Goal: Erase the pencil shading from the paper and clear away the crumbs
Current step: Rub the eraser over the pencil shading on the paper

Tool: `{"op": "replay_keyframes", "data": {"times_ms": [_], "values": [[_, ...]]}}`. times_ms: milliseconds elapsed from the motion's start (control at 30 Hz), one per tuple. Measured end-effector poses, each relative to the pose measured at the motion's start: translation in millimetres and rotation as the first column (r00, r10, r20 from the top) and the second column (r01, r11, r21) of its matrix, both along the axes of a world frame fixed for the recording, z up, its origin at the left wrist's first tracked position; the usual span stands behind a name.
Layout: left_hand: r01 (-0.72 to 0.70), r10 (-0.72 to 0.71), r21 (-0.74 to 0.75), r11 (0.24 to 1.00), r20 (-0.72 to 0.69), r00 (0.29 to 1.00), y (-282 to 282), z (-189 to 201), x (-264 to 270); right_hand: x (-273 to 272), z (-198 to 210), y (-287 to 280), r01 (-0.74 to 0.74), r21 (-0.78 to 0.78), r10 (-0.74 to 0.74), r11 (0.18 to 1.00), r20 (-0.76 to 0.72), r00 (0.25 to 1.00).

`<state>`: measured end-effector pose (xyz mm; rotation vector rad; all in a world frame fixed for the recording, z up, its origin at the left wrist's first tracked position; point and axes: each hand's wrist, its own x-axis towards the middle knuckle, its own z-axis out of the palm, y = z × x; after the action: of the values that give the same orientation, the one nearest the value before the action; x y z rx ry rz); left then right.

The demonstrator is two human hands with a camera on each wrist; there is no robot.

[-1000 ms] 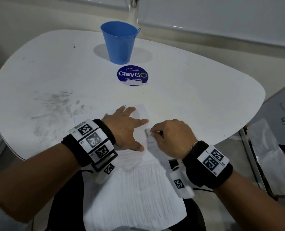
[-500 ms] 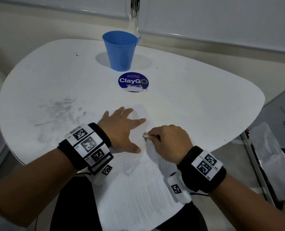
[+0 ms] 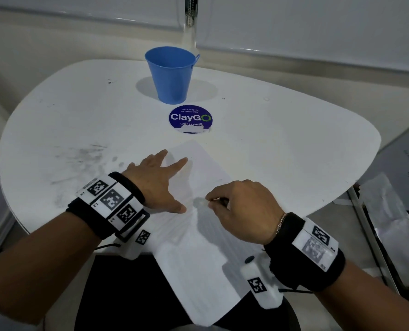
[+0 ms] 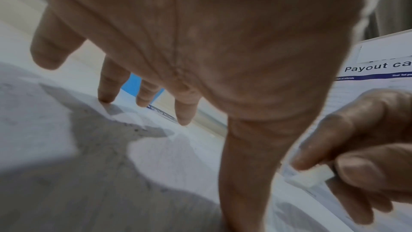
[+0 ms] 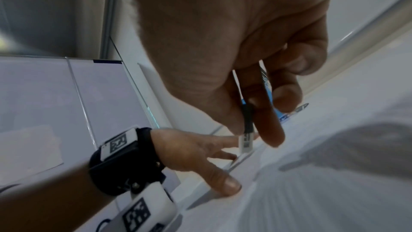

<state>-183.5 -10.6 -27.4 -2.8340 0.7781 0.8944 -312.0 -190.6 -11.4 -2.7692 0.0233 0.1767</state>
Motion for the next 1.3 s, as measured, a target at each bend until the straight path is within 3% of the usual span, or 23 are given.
{"op": "replay_keyframes", "data": {"times_ms": [433, 533, 600, 667, 733, 800, 900, 967, 1167, 1300], "values": [[-0.017, 0.019, -0.057, 0.998, 0.039, 0.999, 20.2, 8.8, -4.7, 10.2, -12.1, -17.3, 0.057, -0.132, -0.058, 0.99, -0.004, 0.998], [-0.004, 0.007, -0.069, 0.998, 0.05, 0.999, 23.2, 4.6, -8.8, 12.7, -13.0, -22.1, 0.091, -0.08, -0.089, 0.993, 0.026, 0.996], [-0.014, 0.024, -0.172, 0.985, 0.053, 0.998, 21.9, 3.7, -8.5, 13.3, -14.2, -19.0, 0.105, -0.013, -0.104, 0.994, 0.087, 0.991], [-0.053, 0.109, -0.401, 0.915, 0.117, 0.987, 19.1, 6.8, -3.6, 13.7, -16.4, -14.6, 0.105, 0.046, -0.111, 0.993, 0.148, 0.983], [-0.053, 0.231, -0.627, 0.777, 0.206, 0.951, 15.1, 10.7, 1.1, 13.8, -20.7, -11.7, 0.085, 0.083, -0.099, 0.993, 0.185, 0.978], [-0.086, 0.325, -0.714, 0.694, 0.204, 0.923, 12.3, 13.1, 2.8, 13.6, -25.6, -8.8, 0.061, 0.093, -0.078, 0.994, 0.199, 0.977], [-0.172, 0.371, -0.732, 0.659, 0.117, 0.921, 8.8, 13.6, 1.5, 13.7, -33.5, -6.2, 0.033, 0.123, -0.059, 0.992, 0.211, 0.976], [-0.197, 0.372, -0.72, 0.665, 0.092, 0.924, 6.8, 15.2, -0.3, 13.8, -37.4, -5.6, 0.027, 0.116, -0.051, 0.993, 0.208, 0.977], [-0.097, 0.231, -0.53, 0.842, 0.192, 0.954, 14.3, 13.4, -10.0, 14.5, -35.6, -13.8, 0.053, 0.067, -0.064, 0.996, 0.183, 0.981], [-0.038, 0.143, -0.457, 0.889, 0.198, 0.97, 14.6, 10.9, -19.7, 15.9, -29.9, -23.9, 0.061, 0.04, -0.065, 0.997, 0.099, 0.993]]}}
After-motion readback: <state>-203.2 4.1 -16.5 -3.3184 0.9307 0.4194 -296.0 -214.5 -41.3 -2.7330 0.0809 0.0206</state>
